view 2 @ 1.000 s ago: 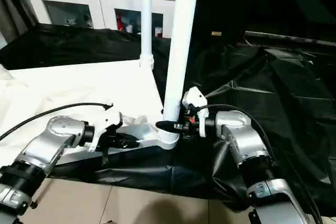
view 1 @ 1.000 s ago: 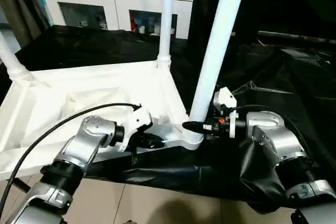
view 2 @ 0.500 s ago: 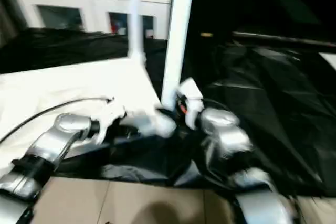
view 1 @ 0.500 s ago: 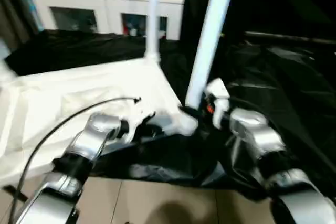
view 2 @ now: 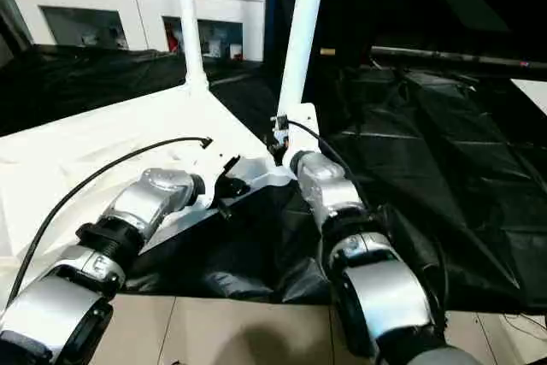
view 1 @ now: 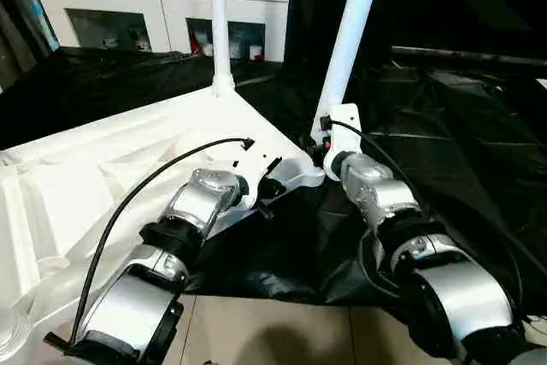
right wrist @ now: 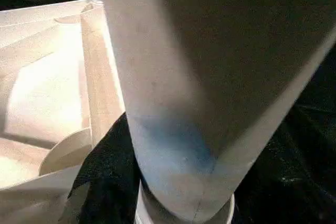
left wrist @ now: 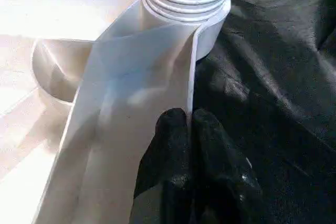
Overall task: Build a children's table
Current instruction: Rotate table base
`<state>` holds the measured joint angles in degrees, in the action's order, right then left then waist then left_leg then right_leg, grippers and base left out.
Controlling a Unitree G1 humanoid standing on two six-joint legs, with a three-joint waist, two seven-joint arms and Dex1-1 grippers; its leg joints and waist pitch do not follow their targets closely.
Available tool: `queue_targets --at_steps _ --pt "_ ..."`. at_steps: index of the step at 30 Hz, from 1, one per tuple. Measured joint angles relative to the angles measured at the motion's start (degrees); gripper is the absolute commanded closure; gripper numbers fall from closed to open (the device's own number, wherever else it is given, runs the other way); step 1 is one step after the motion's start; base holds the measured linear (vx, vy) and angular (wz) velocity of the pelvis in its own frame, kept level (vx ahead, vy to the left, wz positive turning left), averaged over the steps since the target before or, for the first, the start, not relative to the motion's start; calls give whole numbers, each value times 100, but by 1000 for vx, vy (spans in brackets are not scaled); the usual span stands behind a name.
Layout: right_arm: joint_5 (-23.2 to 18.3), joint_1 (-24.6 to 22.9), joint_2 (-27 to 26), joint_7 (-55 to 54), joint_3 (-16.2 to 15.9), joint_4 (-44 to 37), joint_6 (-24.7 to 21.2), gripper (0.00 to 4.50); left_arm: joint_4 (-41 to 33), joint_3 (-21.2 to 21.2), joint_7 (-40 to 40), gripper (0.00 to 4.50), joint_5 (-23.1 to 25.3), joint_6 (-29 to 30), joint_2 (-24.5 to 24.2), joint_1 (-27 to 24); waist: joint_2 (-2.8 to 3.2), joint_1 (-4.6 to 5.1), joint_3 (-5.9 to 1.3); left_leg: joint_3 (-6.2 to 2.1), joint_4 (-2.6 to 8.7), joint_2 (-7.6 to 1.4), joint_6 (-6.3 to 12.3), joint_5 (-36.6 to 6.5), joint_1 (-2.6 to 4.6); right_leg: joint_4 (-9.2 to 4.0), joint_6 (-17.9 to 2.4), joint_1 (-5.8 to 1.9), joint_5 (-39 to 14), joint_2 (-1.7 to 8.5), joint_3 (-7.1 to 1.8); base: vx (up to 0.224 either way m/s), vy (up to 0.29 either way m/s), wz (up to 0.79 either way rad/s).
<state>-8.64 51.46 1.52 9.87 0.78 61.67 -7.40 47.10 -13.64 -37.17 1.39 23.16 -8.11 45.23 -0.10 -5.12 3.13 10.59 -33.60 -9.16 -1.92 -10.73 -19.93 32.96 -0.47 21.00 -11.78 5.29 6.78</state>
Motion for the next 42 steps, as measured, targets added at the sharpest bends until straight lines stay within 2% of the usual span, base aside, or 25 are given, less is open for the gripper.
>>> queue_targets --at_steps 17,18,20,23,27,35,36,37,40,41,42 --pt "220 238 -66 -52 139 298 25 262 50 33 36 450 -4 25 3 57 -6 6 3 0 39 5 0 0 -3 -9 3 21 -2 0 1 0 0 0" --pt "220 254 -66 -40 154 320 25 227 39 33 35 450 -7 24 -3 50 -6 7 3 0 43 6 0 0 -3 -11 3 22 -2 0 1 0 0 0" --pt "216 274 -65 12 199 340 25 192 20 34 28 450 -17 18 -22 40 -7 9 4 0 56 7 0 0 -3 -24 3 26 -2 0 4 0 0 0" --pt "195 255 -102 139 234 477 -9 171 -15 106 43 450 -7 -30 -108 36 -25 32 22 0 75 9 -1 0 -25 -35 3 34 -2 0 7 0 0 0" --pt "194 299 -107 251 316 497 -9 137 -52 153 47 450 -3 -79 -137 36 -32 17 20 13 84 9 -2 1 -59 -28 -15 87 9 0 -4 0 0 0" --pt "154 295 -122 293 408 748 9 70 -135 233 117 450 -7 -126 -160 38 -41 -8 26 66 102 6 -16 10 -55 17 -81 122 137 0 -43 13 -6 0" --pt "147 296 -126 319 455 748 51 70 -140 247 117 450 -7 -145 -160 38 -41 -7 26 68 104 4 -18 11 -54 23 -102 123 173 0 -44 51 -22 2" --pt "146 298 -129 331 472 746 81 118 -153 252 117 450 -7 -159 -160 38 -41 -10 26 73 112 0 -19 12 -54 25 -100 126 175 -1 -44 55 -23 4" --pt "143 302 -101 385 556 746 183 109 -221 263 119 450 -8 -176 -173 40 -41 -37 26 83 139 -7 -29 20 -73 28 -97 155 156 -8 -43 38 -14 1" --pt "143 306 -95 424 556 746 210 124 -244 265 121 450 -9 -178 -180 43 -42 -38 25 84 137 -8 -27 21 -92 34 -102 173 152 -8 -42 0 0 0" --pt "143 315 -93 438 557 745 259 158 -263 270 126 450 -12 -187 -186 53 -42 -41 24 85 130 -8 -13 28 -117 48 -109 204 147 -8 -42 0 0 0"
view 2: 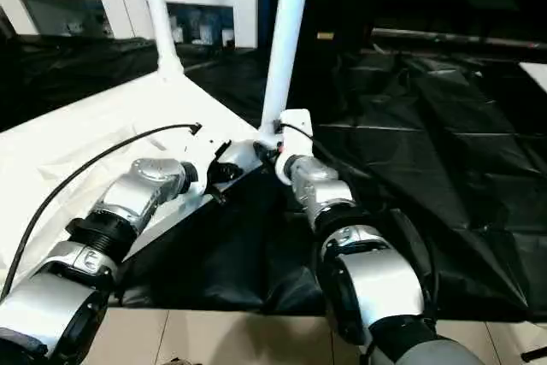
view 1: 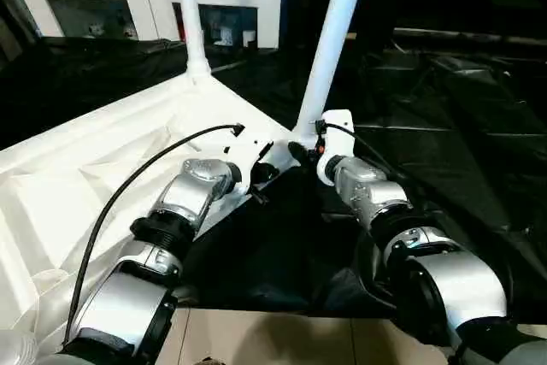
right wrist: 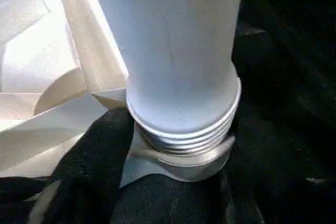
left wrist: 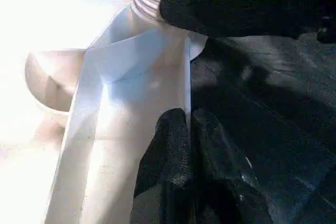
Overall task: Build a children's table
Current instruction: Rotate table base
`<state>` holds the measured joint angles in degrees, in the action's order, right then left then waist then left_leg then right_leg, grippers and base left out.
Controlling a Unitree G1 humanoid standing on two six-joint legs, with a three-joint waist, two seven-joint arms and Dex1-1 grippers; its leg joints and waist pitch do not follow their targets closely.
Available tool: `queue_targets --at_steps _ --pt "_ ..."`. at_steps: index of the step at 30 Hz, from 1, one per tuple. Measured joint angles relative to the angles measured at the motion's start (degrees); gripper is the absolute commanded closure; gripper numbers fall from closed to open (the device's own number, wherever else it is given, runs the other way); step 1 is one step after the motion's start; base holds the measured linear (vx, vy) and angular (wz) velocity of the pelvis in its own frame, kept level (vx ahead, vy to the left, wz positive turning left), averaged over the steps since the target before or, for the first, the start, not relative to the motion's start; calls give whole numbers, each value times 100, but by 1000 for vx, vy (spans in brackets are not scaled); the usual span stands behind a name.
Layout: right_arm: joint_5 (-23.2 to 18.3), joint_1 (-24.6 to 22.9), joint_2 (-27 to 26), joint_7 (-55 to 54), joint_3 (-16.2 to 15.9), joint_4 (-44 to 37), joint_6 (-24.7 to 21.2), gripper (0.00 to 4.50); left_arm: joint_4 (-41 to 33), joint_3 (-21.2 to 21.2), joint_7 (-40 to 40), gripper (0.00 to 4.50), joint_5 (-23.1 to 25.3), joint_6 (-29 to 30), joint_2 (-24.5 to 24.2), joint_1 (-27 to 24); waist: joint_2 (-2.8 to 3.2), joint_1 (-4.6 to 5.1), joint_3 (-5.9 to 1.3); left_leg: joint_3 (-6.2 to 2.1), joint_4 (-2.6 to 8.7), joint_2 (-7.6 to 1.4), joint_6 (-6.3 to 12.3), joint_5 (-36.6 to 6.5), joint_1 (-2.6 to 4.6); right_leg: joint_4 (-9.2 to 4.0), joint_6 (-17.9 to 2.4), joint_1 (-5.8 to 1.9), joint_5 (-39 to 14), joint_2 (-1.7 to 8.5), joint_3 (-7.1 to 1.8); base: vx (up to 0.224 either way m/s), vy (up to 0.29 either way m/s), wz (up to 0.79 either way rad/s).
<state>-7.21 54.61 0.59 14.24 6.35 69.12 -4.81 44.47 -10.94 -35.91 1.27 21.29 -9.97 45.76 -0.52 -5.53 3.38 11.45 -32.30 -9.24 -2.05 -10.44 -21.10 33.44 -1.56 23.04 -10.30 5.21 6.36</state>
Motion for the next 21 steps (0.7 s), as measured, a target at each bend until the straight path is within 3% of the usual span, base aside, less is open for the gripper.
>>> queue_targets --at_steps 18,19,21 --pt "65 -79 149 690 -95 -156 52 158 -181 -8 -79 450 16 -34 -122 -117 -30 15 18 4 -36 -14 10 12 -6 64 -17 18 -11 0 1 0 0 0" --pt "58 -84 163 764 -91 -168 57 188 -205 -12 -94 450 16 -34 -122 -134 -30 9 18 4 -37 -14 10 12 -6 65 -17 18 -11 0 1 0 0 0" --pt "58 -143 175 823 -75 -241 53 194 -221 -15 -140 450 16 -33 -124 -149 -30 -5 18 4 -41 -15 10 12 -7 68 -17 18 -11 0 1 0 0 0"
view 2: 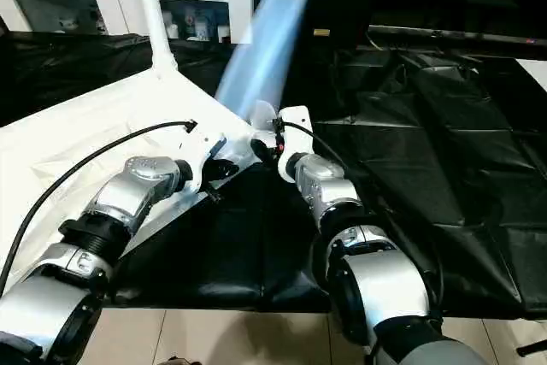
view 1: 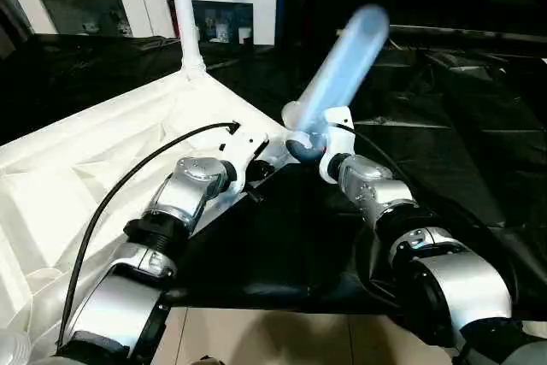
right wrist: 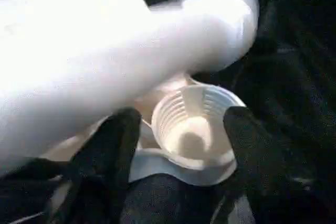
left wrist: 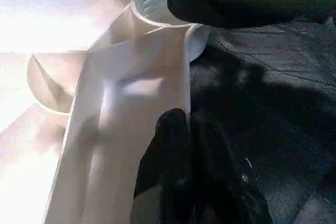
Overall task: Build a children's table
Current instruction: Rotate table base
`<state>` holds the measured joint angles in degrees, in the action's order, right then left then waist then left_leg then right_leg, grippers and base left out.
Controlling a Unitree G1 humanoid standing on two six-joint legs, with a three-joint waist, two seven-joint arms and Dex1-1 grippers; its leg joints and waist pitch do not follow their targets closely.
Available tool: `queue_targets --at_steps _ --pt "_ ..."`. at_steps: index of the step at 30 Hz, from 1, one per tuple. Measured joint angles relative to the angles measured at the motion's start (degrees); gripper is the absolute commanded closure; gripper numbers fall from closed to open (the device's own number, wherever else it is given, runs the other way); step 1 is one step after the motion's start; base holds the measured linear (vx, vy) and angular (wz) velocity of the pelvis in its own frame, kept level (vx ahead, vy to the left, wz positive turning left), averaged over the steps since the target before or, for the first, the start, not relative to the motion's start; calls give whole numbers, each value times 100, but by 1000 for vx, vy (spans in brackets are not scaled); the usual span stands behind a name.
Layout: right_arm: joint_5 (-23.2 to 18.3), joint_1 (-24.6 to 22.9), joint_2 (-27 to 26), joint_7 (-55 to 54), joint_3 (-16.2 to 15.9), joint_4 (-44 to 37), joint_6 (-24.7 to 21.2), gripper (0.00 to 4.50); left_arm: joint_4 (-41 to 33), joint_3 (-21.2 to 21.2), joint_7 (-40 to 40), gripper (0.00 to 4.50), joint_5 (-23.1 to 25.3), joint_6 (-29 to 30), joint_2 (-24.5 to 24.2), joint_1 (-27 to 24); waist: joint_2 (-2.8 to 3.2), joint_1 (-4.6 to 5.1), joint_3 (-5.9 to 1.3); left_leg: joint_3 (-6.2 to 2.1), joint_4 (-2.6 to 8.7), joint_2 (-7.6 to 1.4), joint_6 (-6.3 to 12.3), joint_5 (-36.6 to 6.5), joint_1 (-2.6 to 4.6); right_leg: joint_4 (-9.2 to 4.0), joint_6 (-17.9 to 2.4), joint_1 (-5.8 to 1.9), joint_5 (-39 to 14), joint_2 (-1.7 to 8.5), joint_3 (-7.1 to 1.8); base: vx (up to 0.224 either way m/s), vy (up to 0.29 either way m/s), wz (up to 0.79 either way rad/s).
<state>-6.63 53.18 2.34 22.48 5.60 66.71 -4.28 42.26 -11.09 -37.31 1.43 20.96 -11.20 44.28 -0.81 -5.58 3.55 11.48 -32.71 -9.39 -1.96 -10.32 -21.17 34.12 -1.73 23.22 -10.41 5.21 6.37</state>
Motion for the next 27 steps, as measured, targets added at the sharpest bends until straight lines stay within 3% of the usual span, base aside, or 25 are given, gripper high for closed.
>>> queue_targets --at_steps 2,10,22,27 --pt "-11 -69 -1 -13 21 -80 -32 212 -59 -10 -9 450 13 5 -8 -40 0 -8 0 0 -4 -1 0 0 0 3 0 0 0 0 0 0 0 0" --pt "-255 -110 -2 -622 333 -33 -513 212 -153 -16 -15 450 11 123 -1 -86 -1 -18 -1 0 -14 -3 -3 -1 5 12 0 -6 0 0 -1 0 0 0" --pt "-279 -152 17 -781 377 -181 -663 212 -208 -15 15 450 23 151 30 -114 -3 -28 0 0 -30 -4 -2 -1 5 27 0 -6 0 0 -2 0 0 0" --pt "-302 -152 141 -829 498 -181 -662 171 -220 -13 16 450 22 151 34 -122 -8 -33 3 0 -36 -5 -2 -2 4 30 0 -6 0 0 -2 0 0 0"
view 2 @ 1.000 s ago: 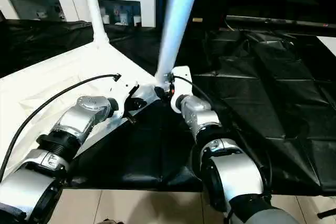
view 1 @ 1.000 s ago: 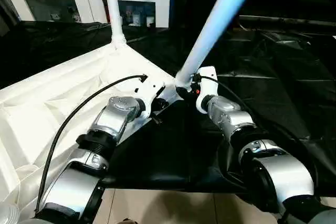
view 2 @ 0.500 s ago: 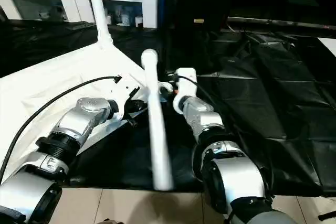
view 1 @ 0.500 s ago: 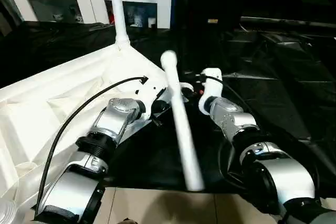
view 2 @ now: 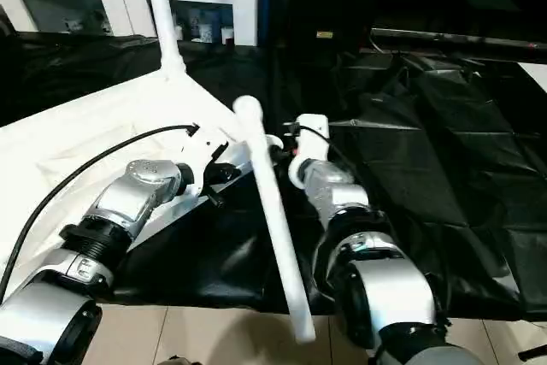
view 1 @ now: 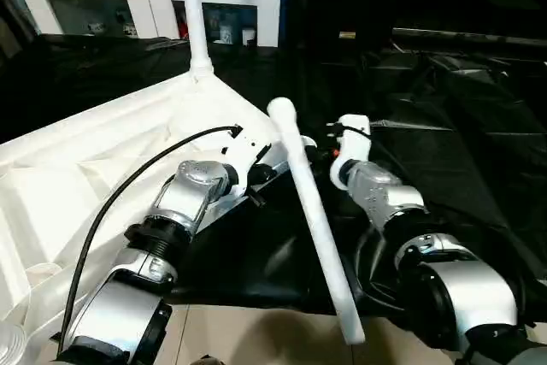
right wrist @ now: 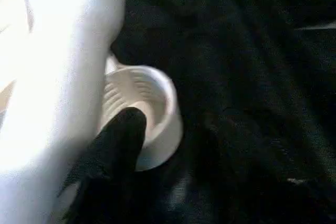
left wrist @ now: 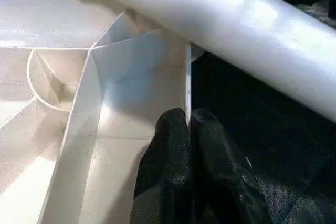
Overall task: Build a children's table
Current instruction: Rotate table base, then pick table leg
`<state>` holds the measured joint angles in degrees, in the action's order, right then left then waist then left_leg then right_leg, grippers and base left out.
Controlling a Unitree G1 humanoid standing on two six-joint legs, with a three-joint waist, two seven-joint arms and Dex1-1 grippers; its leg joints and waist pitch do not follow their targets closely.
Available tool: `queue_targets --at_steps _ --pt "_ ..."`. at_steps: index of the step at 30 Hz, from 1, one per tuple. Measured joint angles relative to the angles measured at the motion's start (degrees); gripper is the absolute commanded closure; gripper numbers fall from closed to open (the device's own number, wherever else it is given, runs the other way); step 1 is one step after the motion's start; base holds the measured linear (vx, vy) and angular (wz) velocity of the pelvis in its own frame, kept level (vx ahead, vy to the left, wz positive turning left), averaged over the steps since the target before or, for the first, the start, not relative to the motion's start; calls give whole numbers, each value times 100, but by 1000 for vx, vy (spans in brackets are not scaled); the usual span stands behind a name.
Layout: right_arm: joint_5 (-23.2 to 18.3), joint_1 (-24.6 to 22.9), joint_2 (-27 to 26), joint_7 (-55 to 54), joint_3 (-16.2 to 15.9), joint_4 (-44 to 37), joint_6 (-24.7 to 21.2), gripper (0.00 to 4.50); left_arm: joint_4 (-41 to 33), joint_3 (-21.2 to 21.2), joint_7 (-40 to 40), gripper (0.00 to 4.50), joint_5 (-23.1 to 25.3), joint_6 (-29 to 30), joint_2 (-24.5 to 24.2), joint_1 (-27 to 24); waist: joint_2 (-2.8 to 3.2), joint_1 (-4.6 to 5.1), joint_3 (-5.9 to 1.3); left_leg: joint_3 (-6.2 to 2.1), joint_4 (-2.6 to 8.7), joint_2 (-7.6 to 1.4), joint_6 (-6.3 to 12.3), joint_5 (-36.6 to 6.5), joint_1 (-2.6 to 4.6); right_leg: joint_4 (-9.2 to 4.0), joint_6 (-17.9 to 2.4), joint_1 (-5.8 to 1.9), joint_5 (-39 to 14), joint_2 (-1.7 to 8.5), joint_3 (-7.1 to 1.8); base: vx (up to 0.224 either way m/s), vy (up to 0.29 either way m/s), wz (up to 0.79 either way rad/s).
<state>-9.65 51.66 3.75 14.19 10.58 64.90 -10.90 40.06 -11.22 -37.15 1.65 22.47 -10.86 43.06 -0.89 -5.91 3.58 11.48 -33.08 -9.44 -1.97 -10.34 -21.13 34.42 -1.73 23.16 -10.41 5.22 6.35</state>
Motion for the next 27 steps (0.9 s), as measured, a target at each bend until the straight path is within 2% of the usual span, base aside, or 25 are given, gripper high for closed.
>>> queue_targets --at_steps 7,13,15,17,18,21,24,27 --pt "-79 8 278 85 32 -202 -48 102 -57 4 39 450 1 10 -5 -26 -21 4 13 0 -10 -2 1 0 0 9 0 1 0 0 0 0 0 0" --pt "-180 6 617 468 42 -764 -549 50 -55 6 44 450 2 10 -12 -27 -22 6 13 0 -21 -4 4 0 -1 19 0 2 0 0 0 0 0 0" --pt "-359 -89 642 868 5 -1381 -1103 33 -55 6 44 450 5 10 -19 -30 -23 9 14 -1 -27 -9 5 0 -2 24 0 2 0 -3 0 0 0 0" --pt "-714 -397 688 1326 -142 -2372 -1979 24 -54 3 44 450 9 9 -13 -31 -28 -14 17 -3 -33 -14 7 -1 -2 26 0 1 -1 -7 1 0 0 0" --pt "-922 -543 714 1542 -240 -2787 -2447 17 -55 0 44 450 11 8 -4 -30 -28 -26 17 -3 -43 -18 11 -4 -3 30 0 1 -1 -9 2 0 0 0" --pt "-1326 -925 878 1947 -618 -3615 -3392 3 -52 -15 30 450 23 9 4 -33 -28 -62 17 -3 -53 -21 9 -4 -3 34 0 1 -1 -9 1 0 0 0" --pt "-1311 -1186 1085 2117 -1034 -3981 -3962 3 -40 -21 29 450 27 7 -2 -33 -28 -62 17 -3 -56 -21 -24 -19 -1 37 3 -1 1 -9 0 0 0 0" --pt "-1083 -1312 1050 2039 -1125 -3990 -4158 3 -32 -21 34 450 30 -1 -3 -33 -29 -58 18 -4 -55 -21 -31 -14 1 40 5 -1 3 -9 0 0 0 0"
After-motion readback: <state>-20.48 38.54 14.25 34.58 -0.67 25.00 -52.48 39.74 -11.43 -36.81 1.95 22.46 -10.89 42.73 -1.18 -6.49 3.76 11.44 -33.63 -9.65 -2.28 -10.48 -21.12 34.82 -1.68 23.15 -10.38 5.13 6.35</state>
